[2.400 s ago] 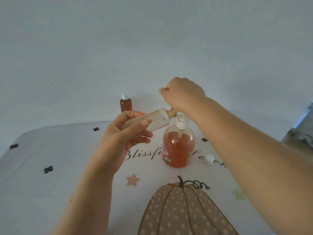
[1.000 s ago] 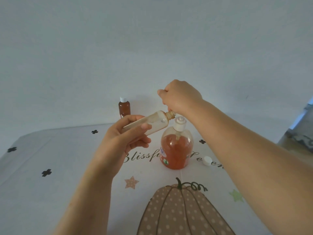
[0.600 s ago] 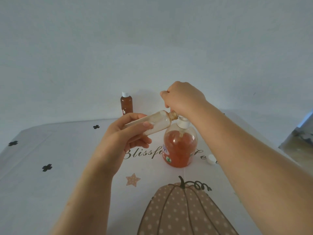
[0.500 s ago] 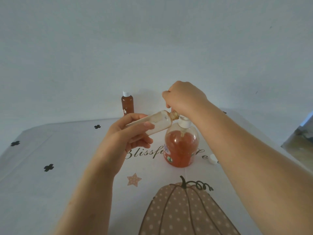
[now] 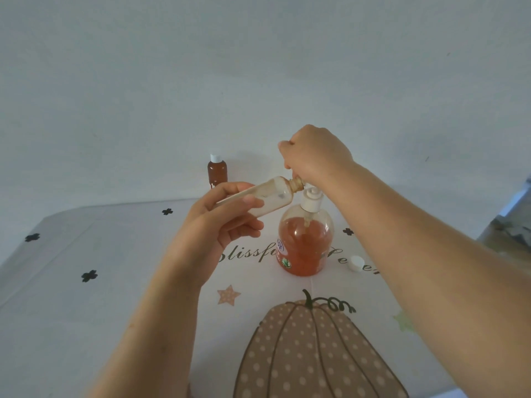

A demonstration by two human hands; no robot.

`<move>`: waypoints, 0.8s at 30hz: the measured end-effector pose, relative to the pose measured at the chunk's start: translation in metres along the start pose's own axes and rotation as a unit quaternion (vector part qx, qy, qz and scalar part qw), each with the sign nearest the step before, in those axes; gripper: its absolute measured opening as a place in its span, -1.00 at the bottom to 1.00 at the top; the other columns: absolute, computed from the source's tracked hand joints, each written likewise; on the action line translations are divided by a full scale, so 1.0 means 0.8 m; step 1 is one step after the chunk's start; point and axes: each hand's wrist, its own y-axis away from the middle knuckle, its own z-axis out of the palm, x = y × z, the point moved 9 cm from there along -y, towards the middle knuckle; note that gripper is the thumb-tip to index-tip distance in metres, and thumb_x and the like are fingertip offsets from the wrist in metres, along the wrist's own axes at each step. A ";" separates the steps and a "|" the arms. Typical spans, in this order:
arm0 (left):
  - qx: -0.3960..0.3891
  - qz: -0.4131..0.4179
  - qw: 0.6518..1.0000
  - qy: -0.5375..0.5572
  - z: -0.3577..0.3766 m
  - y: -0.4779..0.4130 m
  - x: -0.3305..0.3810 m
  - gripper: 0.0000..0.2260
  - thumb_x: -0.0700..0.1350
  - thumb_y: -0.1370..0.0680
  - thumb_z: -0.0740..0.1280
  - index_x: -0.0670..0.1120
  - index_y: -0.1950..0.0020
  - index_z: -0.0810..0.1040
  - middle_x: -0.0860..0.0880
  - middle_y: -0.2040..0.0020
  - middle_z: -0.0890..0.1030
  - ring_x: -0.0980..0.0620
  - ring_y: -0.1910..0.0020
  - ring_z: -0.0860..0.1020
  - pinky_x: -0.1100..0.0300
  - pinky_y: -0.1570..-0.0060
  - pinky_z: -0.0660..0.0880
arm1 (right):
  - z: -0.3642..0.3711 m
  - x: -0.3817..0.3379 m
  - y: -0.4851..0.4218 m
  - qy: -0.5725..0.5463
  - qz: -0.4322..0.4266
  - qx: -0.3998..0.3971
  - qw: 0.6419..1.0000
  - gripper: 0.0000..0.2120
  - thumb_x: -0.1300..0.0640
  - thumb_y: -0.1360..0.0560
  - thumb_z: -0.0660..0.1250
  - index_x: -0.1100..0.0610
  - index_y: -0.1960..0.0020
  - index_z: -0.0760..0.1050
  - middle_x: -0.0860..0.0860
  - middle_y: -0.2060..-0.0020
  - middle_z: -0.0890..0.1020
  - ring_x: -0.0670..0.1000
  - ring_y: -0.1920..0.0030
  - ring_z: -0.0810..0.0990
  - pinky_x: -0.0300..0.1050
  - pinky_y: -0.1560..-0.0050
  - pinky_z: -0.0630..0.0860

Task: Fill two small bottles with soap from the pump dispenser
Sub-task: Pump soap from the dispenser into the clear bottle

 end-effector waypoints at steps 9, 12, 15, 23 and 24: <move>-0.003 0.005 1.000 0.002 0.000 -0.001 -0.001 -0.74 -0.14 -0.42 0.38 -0.18 -0.08 0.58 -0.13 0.08 0.67 -0.06 0.30 0.60 0.16 0.26 0.58 | 0.007 -0.007 -0.002 0.017 -0.017 -0.038 0.999 -0.75 0.09 -0.59 0.20 0.19 -0.02 0.61 0.08 0.13 0.72 0.14 0.06 0.69 -0.09 0.13 0.50; -0.003 0.005 1.000 0.000 -0.001 -0.003 -0.003 -0.73 -0.13 -0.41 0.38 -0.19 -0.07 0.58 -0.14 0.08 0.66 -0.06 0.30 0.60 0.16 0.26 0.58 | 0.011 -0.002 -0.004 0.007 -0.010 -0.040 0.999 -0.76 0.10 -0.58 0.21 0.19 -0.02 0.61 0.09 0.14 0.71 0.14 0.10 0.69 -0.09 0.17 0.49; 0.006 -0.001 1.000 -0.010 -0.007 -0.006 -0.007 -0.73 -0.13 -0.41 0.38 -0.21 -0.07 0.58 -0.16 0.09 0.66 -0.06 0.31 0.60 0.16 0.26 0.58 | 0.022 0.003 -0.007 0.010 -0.004 -0.048 0.999 -0.77 0.13 -0.56 0.21 0.19 0.00 0.62 0.09 0.14 0.71 0.12 0.18 0.64 -0.12 0.23 0.44; 0.021 0.004 1.000 -0.021 -0.010 -0.009 -0.012 -0.75 -0.11 -0.42 0.38 -0.20 -0.03 0.60 -0.16 0.11 0.65 -0.06 0.33 0.59 0.16 0.29 0.57 | 0.034 0.013 -0.012 0.004 0.008 -0.056 0.998 -0.78 0.15 -0.54 0.23 0.17 0.03 0.64 0.06 0.16 0.70 0.13 0.10 0.68 -0.11 0.21 0.46; 0.021 0.005 1.000 -0.022 -0.010 -0.009 -0.011 -0.76 -0.11 -0.42 0.38 -0.20 -0.03 0.60 -0.16 0.11 0.65 -0.06 0.33 0.59 0.16 0.28 0.57 | 0.033 0.013 -0.012 0.004 0.009 -0.054 0.998 -0.78 0.15 -0.54 0.23 0.17 0.03 0.64 0.06 0.16 0.70 0.12 0.11 0.68 -0.12 0.22 0.45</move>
